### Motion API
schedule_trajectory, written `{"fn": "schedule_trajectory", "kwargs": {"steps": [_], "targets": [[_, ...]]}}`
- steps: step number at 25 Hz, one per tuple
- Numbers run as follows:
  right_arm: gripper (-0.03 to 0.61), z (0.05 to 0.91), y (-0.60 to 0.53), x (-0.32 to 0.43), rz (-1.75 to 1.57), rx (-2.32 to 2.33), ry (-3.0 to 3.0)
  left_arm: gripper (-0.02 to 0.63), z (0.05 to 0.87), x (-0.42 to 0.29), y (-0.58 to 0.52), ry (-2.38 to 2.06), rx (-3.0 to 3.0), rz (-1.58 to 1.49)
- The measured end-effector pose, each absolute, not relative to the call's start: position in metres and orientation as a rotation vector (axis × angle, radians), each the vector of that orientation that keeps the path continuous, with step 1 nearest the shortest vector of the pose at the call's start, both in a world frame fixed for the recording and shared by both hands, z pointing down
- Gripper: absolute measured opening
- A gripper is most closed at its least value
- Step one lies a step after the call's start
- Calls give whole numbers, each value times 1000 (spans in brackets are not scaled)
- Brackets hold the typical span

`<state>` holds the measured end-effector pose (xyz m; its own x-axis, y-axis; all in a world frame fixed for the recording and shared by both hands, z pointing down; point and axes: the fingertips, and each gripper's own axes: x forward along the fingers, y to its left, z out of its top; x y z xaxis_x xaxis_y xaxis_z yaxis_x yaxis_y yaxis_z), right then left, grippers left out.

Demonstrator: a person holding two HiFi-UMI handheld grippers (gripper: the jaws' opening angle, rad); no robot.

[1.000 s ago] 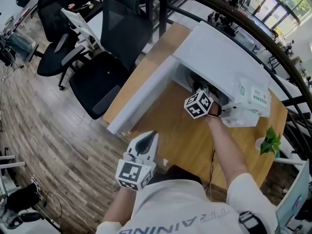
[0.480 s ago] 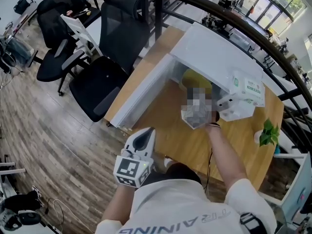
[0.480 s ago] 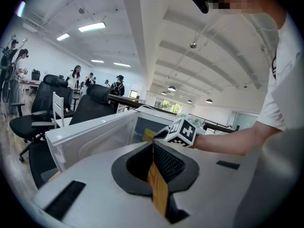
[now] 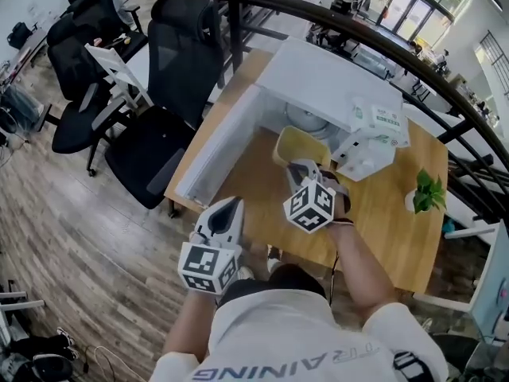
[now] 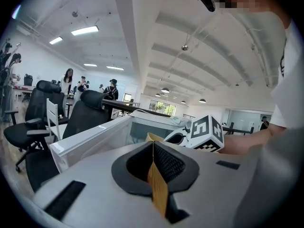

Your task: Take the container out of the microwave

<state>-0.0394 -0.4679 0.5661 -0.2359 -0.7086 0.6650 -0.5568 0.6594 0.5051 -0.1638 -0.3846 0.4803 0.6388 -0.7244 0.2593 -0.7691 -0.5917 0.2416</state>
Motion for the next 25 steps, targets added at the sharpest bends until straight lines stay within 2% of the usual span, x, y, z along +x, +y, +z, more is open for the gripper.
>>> {"fn": "schedule_trajectory", "kwargs": {"steps": [13, 25], "targets": [[34, 517, -364, -21, -202, 1087, -1897, 35, 463, -139, -355, -1116, 2647, 213], [34, 495, -331, -10, -199, 1149, -1875, 34, 454, -130, -335, -1072, 2702, 231]]}}
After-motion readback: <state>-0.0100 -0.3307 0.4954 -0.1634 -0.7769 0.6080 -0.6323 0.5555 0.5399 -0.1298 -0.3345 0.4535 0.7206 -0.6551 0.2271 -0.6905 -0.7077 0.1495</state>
